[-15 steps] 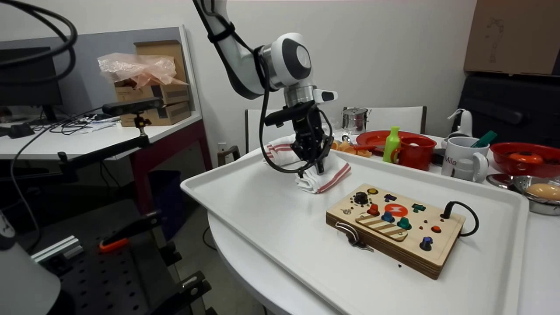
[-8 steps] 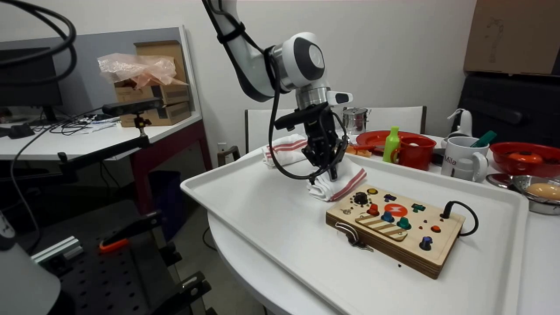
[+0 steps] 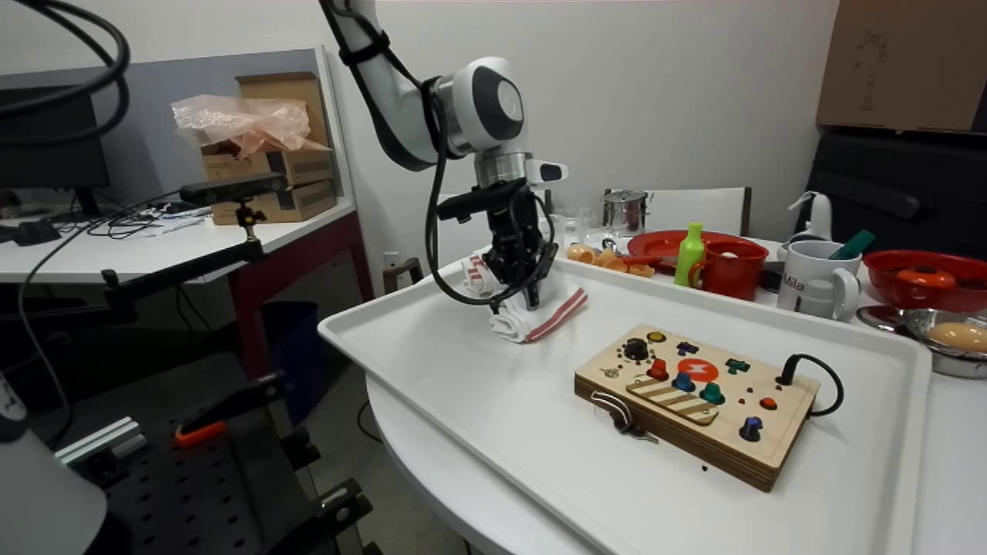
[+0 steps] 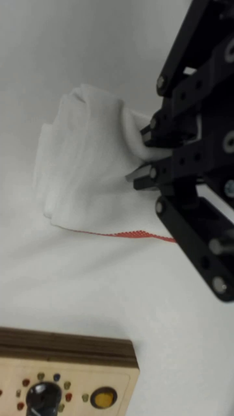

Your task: Use the white towel to wipe the table

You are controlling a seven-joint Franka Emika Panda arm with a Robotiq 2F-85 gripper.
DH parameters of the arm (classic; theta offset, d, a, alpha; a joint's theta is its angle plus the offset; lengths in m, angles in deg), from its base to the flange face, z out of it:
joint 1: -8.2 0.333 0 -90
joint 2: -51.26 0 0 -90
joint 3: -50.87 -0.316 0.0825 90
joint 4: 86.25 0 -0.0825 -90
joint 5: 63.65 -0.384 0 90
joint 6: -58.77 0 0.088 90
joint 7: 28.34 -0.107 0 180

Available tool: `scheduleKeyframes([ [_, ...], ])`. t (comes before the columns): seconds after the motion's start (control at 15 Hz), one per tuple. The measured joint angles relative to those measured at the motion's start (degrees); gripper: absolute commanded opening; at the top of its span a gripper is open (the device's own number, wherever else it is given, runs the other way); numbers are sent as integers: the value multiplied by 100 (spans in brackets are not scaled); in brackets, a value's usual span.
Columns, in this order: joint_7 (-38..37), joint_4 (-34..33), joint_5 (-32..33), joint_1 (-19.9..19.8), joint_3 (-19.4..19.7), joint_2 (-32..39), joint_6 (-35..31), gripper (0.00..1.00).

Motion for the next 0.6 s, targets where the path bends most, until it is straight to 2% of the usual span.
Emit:
scheduleKeyframes([
  [0.2, -23, 408, -123, 32, -279, -268, 0, 3],
  [0.4, -62, 737, -153, 68, -392, -439, 0, 3],
  [0.47, -92, 802, -141, 88, -391, -468, -2, 14],
  [0.6, -97, 808, -141, 91, -390, -475, -3, 14],
])
